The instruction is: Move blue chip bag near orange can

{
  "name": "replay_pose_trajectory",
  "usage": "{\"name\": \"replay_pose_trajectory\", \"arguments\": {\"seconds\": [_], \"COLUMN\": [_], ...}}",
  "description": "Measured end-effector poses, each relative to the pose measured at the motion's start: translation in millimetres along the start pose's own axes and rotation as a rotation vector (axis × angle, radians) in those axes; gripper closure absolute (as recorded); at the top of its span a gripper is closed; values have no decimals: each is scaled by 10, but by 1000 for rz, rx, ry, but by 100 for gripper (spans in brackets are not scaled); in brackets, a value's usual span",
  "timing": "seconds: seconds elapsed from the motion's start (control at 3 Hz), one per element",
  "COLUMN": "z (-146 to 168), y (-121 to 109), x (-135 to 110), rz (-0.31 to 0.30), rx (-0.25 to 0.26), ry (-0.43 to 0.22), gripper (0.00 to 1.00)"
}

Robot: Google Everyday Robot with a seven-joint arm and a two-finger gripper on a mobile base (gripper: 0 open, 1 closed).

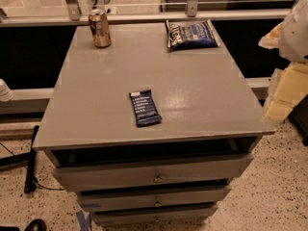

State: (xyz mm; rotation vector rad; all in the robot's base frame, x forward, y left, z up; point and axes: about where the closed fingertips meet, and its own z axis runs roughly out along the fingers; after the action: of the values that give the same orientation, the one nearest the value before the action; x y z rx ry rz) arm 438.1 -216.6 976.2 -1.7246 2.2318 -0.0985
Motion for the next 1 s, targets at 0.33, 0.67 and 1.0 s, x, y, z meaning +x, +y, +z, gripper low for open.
{"name": "replay_pose_trajectory", "arguments": {"seconds": [0.33, 0.67, 1.0], "z": [19, 217, 507], "y": [-17, -197, -668], "x": [-10, -113, -275], "rz": [6, 75, 127], "rx": [5, 60, 127], "ry": [-8, -94, -227], "gripper": [0, 0, 0]}}
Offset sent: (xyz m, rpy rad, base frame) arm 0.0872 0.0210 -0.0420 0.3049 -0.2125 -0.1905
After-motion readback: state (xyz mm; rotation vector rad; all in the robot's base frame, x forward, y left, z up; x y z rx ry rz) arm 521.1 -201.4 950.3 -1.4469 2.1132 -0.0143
